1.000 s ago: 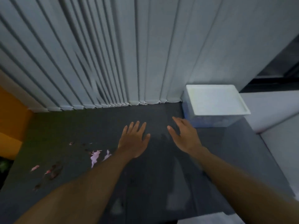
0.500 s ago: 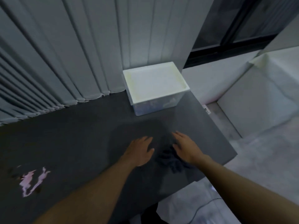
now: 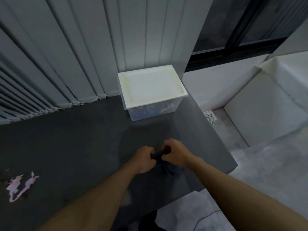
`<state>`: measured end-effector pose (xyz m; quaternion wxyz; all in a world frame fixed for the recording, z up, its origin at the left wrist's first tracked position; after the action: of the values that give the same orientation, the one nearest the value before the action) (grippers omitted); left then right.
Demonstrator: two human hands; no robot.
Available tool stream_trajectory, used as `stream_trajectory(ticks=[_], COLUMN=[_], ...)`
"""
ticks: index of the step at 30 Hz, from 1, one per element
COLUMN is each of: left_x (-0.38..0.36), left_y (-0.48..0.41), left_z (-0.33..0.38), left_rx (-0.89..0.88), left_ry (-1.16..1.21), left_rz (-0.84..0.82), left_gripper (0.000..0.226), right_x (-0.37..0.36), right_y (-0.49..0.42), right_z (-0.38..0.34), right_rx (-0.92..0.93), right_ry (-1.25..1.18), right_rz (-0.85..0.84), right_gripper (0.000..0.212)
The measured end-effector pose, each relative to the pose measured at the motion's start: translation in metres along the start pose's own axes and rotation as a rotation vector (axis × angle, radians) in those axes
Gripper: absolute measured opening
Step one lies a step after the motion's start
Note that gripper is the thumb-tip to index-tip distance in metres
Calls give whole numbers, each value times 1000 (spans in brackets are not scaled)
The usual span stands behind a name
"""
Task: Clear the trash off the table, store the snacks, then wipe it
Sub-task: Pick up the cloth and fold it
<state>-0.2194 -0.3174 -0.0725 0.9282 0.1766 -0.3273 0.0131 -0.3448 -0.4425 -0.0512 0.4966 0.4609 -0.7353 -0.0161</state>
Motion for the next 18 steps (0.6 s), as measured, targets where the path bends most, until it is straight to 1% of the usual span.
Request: stream_trajectory(ticks=[4,6,8,10,13,16,18], left_x=[50,75,103,133,164,200,223], left_y=[16,28,42,64,81,115,135], left_z=[-2,-5,-9,-16,-18,-31,-41], left_rx=[19,44,55,59,6,11,30], left_ry=[37,112,172,148,-33,-122,-165], left_rz=[144,210,302,368,393,498,573], left_gripper=[20,22,23,22,23,25,25], right_x=[21,29,38,44,52,51,51], right_y=[-11,-16,-23,-22,-27,-27,-27], right_z=[-48,-77,-108,-144,-172,-212,-240], right_rx=[138,203,279,363,415,398,394], right_ry=[0,17,5,-17,-70,-90,-135], right_rz=[-47,-49,-16,22,69,175,187], right_gripper=[41,46,49,50,49,38,30])
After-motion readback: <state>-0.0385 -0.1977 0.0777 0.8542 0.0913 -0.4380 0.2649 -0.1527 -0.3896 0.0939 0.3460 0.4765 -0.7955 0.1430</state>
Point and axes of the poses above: each hand's wrist, its own y-axis away from the middle knuckle, its own x-axis out of the back of the hand, z = x × y, the point moved 2 cm from there along -y, towards the middle knuckle, and after that the axes turned 13 degrees about -x, right-handed, at the moved point
